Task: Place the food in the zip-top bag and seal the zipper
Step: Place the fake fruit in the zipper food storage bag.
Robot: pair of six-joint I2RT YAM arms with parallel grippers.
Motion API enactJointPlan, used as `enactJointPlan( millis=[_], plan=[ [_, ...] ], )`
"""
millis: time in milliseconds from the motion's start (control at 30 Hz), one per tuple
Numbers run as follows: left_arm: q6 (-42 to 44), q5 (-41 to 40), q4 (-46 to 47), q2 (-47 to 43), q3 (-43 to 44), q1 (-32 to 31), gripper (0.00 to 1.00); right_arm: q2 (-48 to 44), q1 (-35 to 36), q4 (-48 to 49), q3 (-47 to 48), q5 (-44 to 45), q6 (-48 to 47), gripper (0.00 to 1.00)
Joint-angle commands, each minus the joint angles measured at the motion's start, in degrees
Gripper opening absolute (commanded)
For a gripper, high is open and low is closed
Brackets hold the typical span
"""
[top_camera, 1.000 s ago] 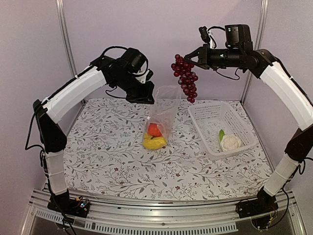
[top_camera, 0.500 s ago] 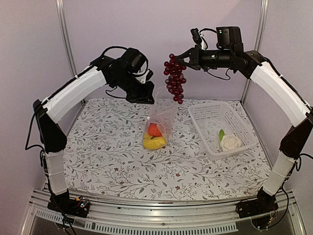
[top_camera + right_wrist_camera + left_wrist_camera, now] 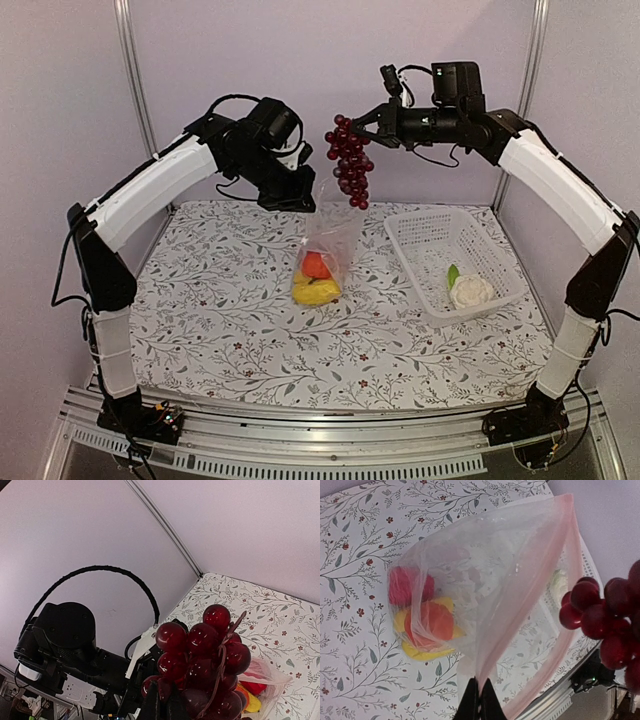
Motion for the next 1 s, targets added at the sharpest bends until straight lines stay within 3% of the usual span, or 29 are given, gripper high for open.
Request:
enactJointPlan(
  millis=[0, 300, 367, 500, 633, 967],
  plan=[
    [-0.34, -0.16, 1.22, -1.09, 1.27, 0.09, 0.0, 0.1, 0.44, 1.89, -4.92, -1.34, -1.71, 0.0],
    [-1.11, -0.3, 1.8, -2.02, 1.0, 0.38, 0.0, -2.04, 0.95, 2.47, -11.23, -1.98, -2.66, 0.04],
    [-1.27, -0.3, 2.37, -2.42, 0.48, 0.33, 0.0, -2.06, 1.14, 1.8, -11.12, -2.53, -2.85, 0.11],
    [-1.16, -0.07, 3.07, -2.78, -0.45, 0.58, 0.0, -2.06, 1.12, -1.04, -10.0, -1.78, -2.94, 0.36],
    [-0.82, 0.56, 3.11, -2.53, -0.29, 0.8, 0.0, -3.06, 1.13, -4.03, -9.12, 1.51, -3.71, 0.49],
    [-0.38, 1.84, 3.15, -2.12, 0.6, 1.12, 0.0, -2.37, 1.16, -20.62, -6.02, 15.39, -3.6, 0.51]
  ],
)
